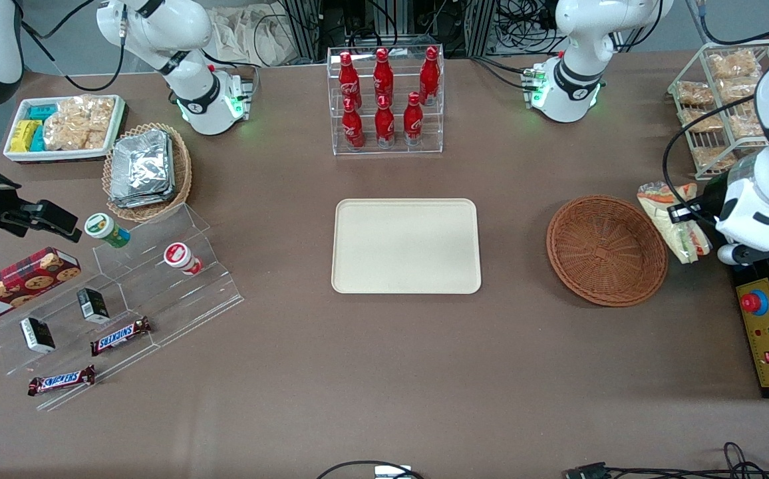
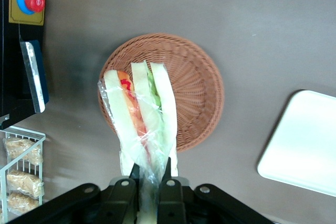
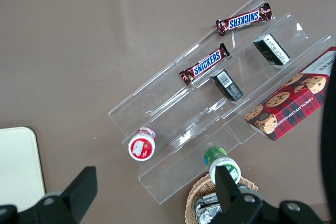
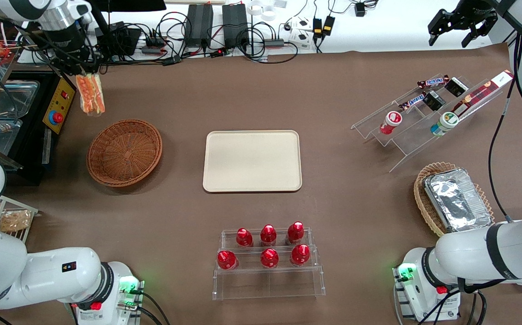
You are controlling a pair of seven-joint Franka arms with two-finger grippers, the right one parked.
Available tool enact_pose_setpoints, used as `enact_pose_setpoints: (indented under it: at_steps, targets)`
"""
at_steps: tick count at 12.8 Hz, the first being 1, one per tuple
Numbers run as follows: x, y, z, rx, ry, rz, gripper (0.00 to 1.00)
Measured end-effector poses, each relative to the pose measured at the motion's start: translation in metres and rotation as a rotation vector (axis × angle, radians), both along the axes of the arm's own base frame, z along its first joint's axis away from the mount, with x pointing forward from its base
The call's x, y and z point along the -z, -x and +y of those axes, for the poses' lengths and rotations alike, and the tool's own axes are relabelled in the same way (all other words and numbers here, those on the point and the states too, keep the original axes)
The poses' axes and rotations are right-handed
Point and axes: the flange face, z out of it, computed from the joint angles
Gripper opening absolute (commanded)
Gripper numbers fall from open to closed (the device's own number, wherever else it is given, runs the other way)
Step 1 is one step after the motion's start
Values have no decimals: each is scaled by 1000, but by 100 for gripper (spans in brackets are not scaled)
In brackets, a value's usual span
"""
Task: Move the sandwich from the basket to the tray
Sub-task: 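Lift the sandwich up out of the basket with the left gripper, then carry the sandwich over to the white tray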
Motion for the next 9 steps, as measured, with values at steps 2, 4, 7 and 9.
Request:
enact_pose_setpoints:
  at_steps: [2, 4, 7, 9]
  targets:
    - [-7, 7, -57, 29, -1, -15, 15]
    - [-11, 25, -134, 42, -4, -36, 15]
    - [-9, 63, -240, 54, 13, -84, 17]
    - [17, 84, -274, 97, 11, -68, 18]
